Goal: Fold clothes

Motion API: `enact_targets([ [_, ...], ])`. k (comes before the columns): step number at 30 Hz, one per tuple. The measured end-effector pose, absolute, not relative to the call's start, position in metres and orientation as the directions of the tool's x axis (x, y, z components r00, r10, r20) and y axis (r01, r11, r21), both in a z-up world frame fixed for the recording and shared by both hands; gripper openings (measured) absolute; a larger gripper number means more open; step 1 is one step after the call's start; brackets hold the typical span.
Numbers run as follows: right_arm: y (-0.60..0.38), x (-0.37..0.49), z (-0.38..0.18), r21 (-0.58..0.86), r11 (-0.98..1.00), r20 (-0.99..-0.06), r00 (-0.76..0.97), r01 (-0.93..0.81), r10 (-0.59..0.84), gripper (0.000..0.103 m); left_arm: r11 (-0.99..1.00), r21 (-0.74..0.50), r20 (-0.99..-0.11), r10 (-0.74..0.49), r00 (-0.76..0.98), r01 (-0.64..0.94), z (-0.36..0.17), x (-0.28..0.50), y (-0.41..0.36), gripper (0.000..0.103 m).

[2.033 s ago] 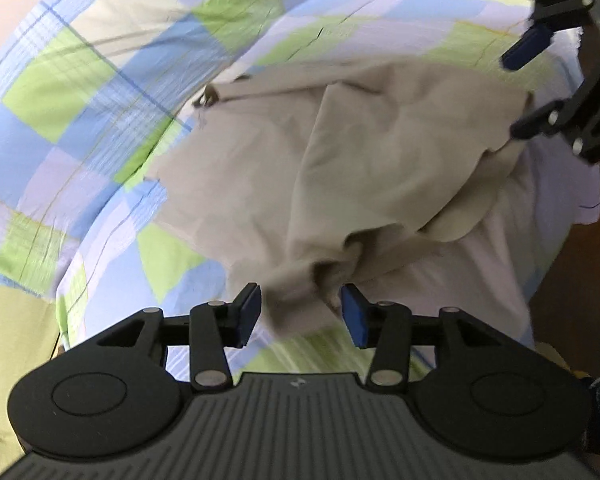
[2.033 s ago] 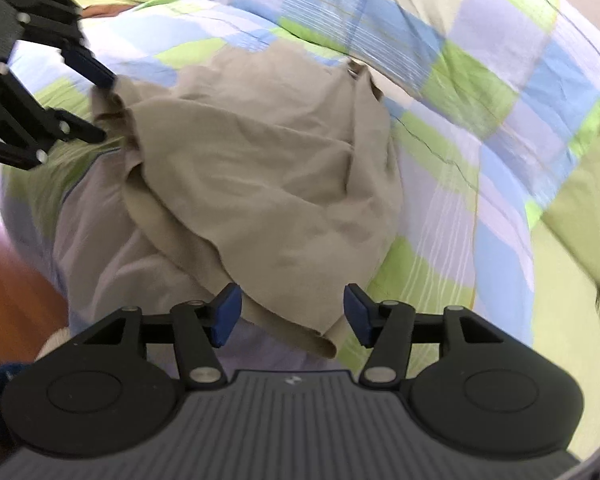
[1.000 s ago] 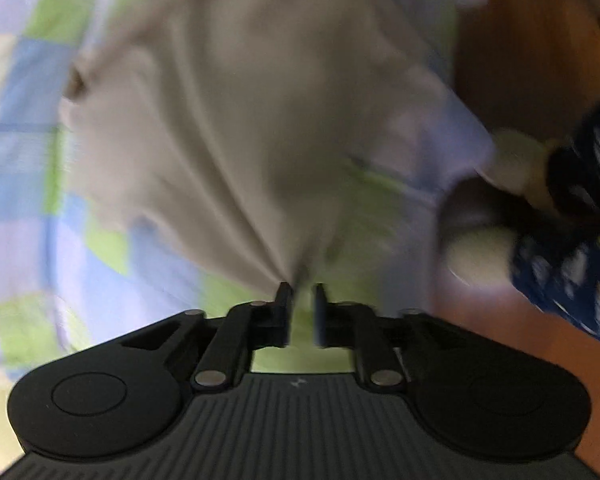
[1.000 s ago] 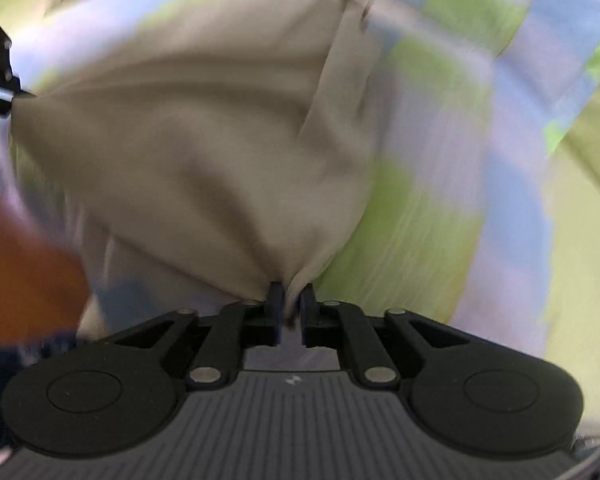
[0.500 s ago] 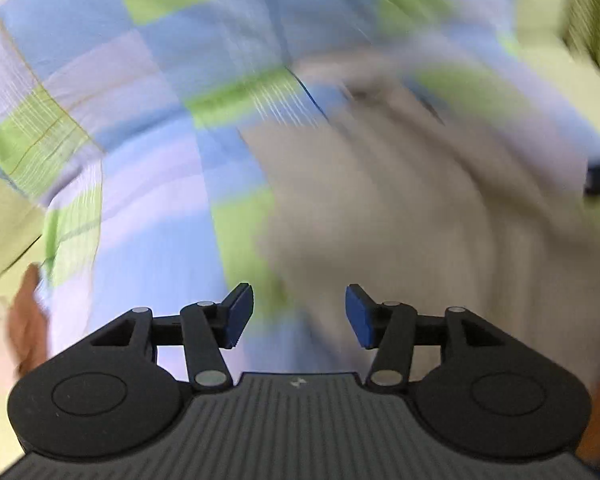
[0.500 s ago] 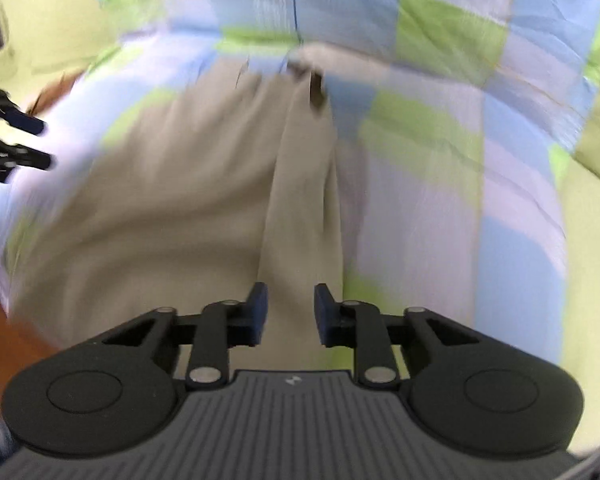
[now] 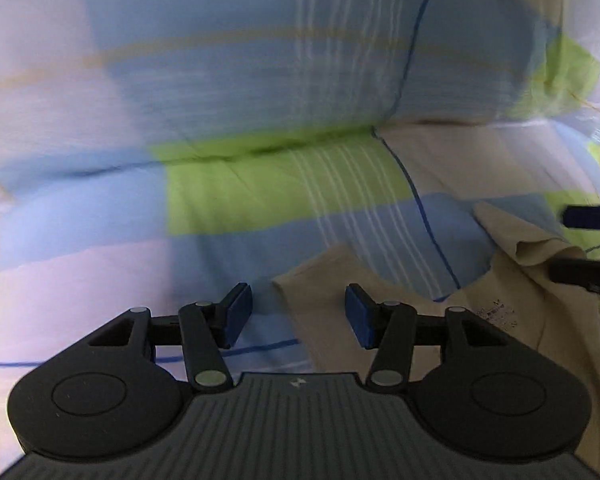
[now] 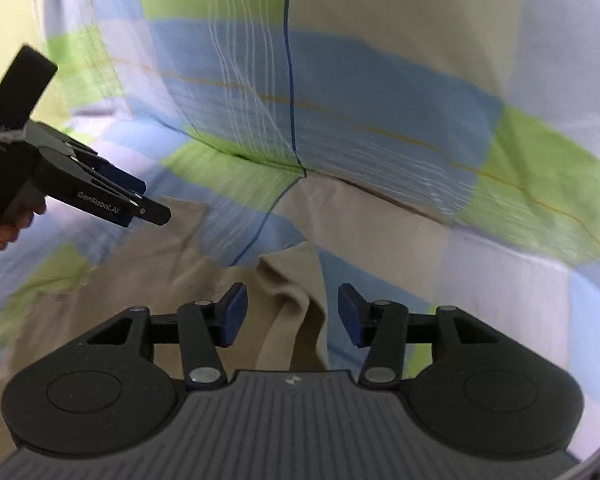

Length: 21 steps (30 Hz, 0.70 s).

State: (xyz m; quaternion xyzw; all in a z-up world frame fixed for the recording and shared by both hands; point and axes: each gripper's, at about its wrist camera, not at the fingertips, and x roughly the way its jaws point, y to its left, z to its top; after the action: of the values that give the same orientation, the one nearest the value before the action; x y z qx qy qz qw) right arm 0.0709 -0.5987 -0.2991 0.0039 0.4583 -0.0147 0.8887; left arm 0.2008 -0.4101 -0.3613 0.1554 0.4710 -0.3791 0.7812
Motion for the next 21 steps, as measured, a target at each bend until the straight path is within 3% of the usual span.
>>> enact_targets([
  [1, -0.601, 0.077, -0.306, -0.008, 0.999, -0.818, 0.574, 0.031, -0.024, 0.037, 0.639, -0.106, -0.848, -0.458, 0.266, 0.762, -0.361, 0.197, -0.414, 0.028],
  [2, -0.606, 0.081, -0.317, 0.008, 0.999, -0.827, 0.562, 0.035, -0.013, 0.022, 0.625, -0.109, -0.845, -0.467, 0.259, 0.773, -0.361, 0.196, -0.416, 0.004],
  [3, -0.614, 0.083, -0.324, 0.054, 0.998, -0.834, 0.551, 0.043, 0.021, 0.002, 0.607, -0.128, -0.839, -0.488, 0.241, 0.784, -0.359, 0.195, -0.418, 0.000],
  [8, -0.656, 0.077, -0.313, 0.217, 0.958, -0.780, 0.624, 0.185, 0.056, 0.001, 0.561, -0.099, -0.829, -0.503, 0.243, 0.822, -0.354, 0.196, -0.430, 0.000],
  [13, -0.699, 0.081, -0.310, 0.261, 0.921, -0.763, 0.646, 0.288, 0.014, 0.001, 0.560, 0.011, -0.771, -0.523, 0.363, 0.829, -0.327, 0.217, -0.446, 0.000],
  [15, -0.721, 0.081, -0.308, 0.302, 0.891, -0.740, 0.672, 0.340, -0.006, 0.001, 0.543, 0.066, -0.787, -0.487, 0.378, 0.837, -0.334, 0.223, -0.460, 0.000],
  [17, -0.749, 0.086, -0.322, 0.368, 0.835, -0.751, 0.661, 0.409, 0.007, 0.004, 0.521, 0.126, -0.805, -0.444, 0.394, 0.844, -0.344, 0.221, -0.471, 0.005],
  [18, -0.766, 0.090, -0.341, 0.402, 0.783, -0.784, 0.620, 0.474, 0.027, 0.012, 0.513, 0.183, -0.800, -0.418, 0.431, 0.838, -0.348, 0.215, -0.474, 0.013],
  [20, -0.780, 0.090, -0.358, 0.381, 0.745, -0.819, 0.574, 0.548, -0.003, 0.015, 0.492, 0.296, -0.782, -0.368, 0.503, 0.819, -0.355, 0.204, -0.481, 0.024],
  [21, -0.783, 0.089, -0.359, 0.384, 0.738, -0.817, 0.576, 0.554, -0.007, 0.018, 0.514, 0.293, -0.775, -0.366, 0.515, 0.806, -0.350, 0.203, -0.477, 0.029],
])
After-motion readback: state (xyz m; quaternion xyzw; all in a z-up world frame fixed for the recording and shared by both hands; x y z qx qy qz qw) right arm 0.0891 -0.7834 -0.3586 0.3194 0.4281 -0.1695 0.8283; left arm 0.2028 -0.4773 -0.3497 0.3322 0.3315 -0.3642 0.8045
